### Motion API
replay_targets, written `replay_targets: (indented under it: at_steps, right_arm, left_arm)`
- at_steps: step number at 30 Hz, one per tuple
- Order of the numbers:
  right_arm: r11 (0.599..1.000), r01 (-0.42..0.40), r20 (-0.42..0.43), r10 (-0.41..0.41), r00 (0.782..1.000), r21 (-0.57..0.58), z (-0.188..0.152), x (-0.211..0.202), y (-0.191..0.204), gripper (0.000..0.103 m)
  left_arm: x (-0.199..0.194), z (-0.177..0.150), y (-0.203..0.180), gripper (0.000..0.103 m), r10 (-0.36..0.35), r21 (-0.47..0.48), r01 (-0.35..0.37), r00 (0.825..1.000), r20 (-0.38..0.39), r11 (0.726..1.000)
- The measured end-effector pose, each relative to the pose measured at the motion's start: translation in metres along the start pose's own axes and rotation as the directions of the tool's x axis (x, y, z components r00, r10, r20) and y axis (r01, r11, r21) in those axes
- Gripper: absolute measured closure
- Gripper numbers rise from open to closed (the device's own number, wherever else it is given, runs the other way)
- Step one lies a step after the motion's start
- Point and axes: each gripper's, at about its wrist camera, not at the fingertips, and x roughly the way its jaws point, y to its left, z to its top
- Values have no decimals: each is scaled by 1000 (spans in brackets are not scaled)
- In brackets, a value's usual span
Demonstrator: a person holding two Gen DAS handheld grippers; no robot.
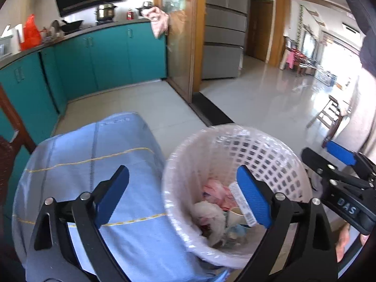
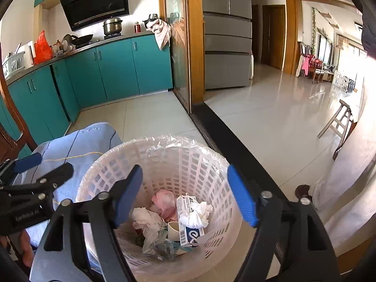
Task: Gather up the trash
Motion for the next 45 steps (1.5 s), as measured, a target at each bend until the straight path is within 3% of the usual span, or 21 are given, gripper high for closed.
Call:
replay_targets:
  at_steps: [5,8,12,18,24,31,45]
  right_arm:
    - [1000,-22,44,22,999,-12,0,-17,16,12]
    - [999,-45,66,47,997,-29,-3,-29,32,3]
    - [995,-87,97,92,991,-54,-12,-49,59,3]
    - [982,-125,129,143,981,-142,-25,-78,102,3]
    - [974,-104,178,141,974,-199,-34,-107,128,3]
    - [978,-78,219,121,968,-196,-37,-128,131,3]
    - [981,-41,265,92,960,-192,-43,-150,130,3]
  left_arm:
    - [-31,-3,28,3,100,-29,-98,992,78,995]
    - [-60,-11,48,3,176,-54,-170,976,129,984]
    - [-97,-23,73,3,230,-108,-215,960,161,971]
    - [-148,-44,101,3,249,-182,-215,950,190,960]
    - [-183,-61,109,3,329,-182,-293,917,223,939]
    - [-210,-69,109,3,330,-162,-296,909,256,941]
    - [-231,-73,104,3,299,-158,-263,909,290,952]
